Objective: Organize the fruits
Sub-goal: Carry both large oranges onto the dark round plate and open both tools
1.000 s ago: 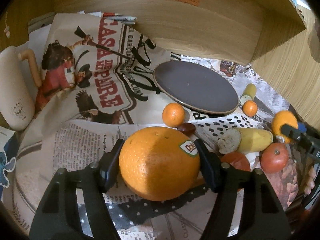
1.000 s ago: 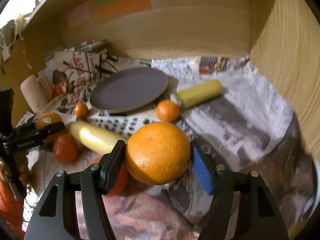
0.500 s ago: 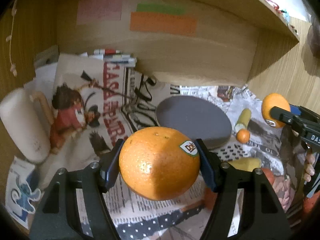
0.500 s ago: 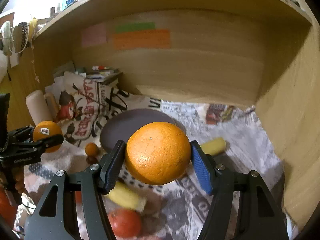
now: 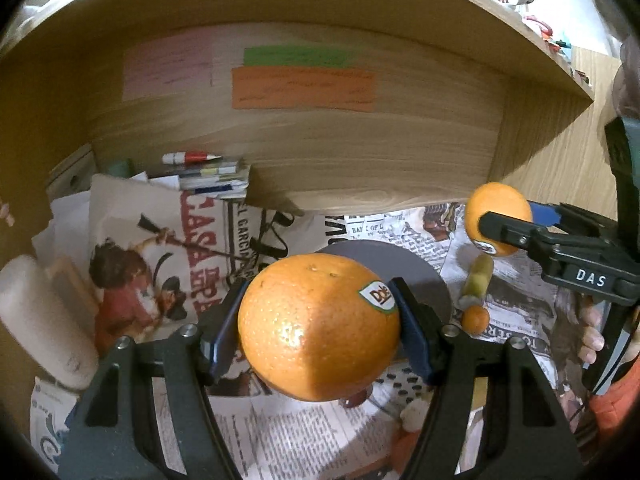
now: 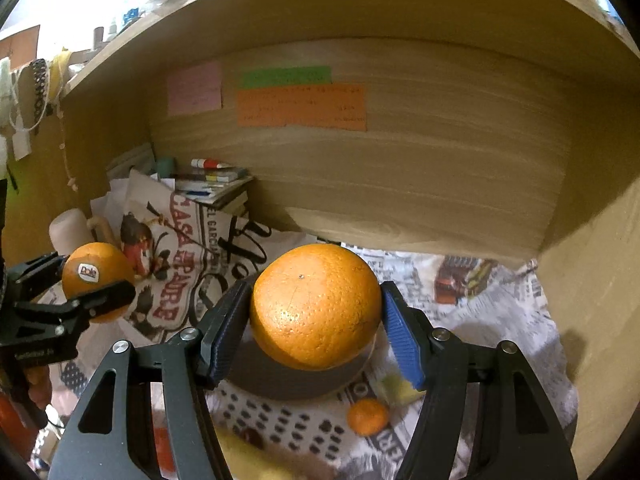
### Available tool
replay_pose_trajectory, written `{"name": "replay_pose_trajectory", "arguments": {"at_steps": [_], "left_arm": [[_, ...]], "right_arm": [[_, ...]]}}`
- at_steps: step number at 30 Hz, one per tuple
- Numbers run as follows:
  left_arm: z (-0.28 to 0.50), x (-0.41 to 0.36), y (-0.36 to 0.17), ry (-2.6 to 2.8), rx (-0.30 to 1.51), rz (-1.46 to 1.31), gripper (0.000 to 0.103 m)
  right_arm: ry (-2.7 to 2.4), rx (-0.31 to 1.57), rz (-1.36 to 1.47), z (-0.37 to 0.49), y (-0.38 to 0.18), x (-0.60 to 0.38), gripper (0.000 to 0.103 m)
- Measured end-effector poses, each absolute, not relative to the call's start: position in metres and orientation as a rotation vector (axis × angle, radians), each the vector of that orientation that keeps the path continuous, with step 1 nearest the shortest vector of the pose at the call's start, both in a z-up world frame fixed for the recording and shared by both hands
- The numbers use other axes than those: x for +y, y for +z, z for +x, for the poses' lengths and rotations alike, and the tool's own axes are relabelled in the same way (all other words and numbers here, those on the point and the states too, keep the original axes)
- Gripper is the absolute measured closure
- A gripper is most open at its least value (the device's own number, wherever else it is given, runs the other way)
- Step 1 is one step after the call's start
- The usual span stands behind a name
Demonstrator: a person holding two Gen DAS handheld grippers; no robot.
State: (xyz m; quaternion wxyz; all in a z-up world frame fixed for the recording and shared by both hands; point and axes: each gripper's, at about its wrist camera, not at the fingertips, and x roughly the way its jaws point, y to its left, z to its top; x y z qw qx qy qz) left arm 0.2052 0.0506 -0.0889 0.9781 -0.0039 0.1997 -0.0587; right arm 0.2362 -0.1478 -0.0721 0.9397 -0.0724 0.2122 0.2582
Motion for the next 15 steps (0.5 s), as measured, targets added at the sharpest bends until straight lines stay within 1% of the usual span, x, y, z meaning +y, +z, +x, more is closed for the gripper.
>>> {"name": "replay_pose_trajectory", "arguments": {"at_steps": [15], "left_arm": [[0.272,0.043,-0.080,-0.123,0.450,0.039,0.034]], "right_arm": [[0.514,0.471,-0.186,0.292,-0.067,-0.132,0.041]]}}
